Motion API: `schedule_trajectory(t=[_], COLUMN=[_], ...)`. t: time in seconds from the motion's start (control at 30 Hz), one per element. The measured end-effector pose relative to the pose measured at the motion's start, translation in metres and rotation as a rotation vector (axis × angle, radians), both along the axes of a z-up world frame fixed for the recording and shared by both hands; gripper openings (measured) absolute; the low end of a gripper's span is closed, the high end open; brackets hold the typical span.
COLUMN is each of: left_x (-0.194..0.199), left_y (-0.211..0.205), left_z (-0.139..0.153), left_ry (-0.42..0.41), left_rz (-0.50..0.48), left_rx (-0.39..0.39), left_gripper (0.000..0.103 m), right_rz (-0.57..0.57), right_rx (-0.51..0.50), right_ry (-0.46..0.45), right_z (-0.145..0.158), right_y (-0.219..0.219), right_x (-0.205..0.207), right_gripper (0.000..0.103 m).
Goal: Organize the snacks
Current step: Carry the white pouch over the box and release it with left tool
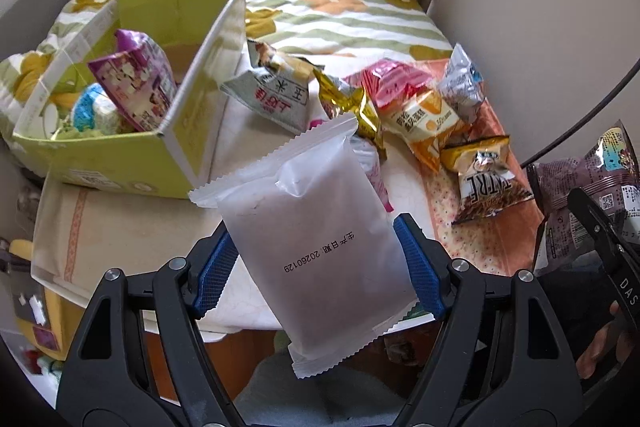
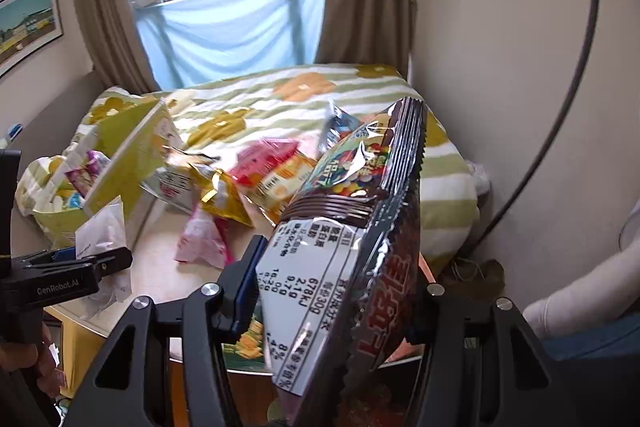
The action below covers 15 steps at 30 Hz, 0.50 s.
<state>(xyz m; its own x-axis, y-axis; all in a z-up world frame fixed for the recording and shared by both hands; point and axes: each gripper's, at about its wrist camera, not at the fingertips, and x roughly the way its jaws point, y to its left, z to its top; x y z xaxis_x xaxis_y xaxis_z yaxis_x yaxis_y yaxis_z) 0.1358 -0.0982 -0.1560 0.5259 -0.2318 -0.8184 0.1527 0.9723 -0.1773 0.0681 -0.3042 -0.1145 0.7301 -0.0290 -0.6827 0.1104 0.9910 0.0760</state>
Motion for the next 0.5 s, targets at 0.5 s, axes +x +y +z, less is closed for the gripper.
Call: schedule_trajectory(t=[0.5], left_x=[0.059], left_y=[0.134], left_z=[0.084], left_ry=[-0.144], left_rz=[0.114], left_rx=[-0.007], left_gripper=[0.074], right_rz=[0.302], right_rx=[0.035], right_ry=[-0.102], right_z=[0.062], right_y=[0.14], right_x=[0.106], right_gripper=[0.052])
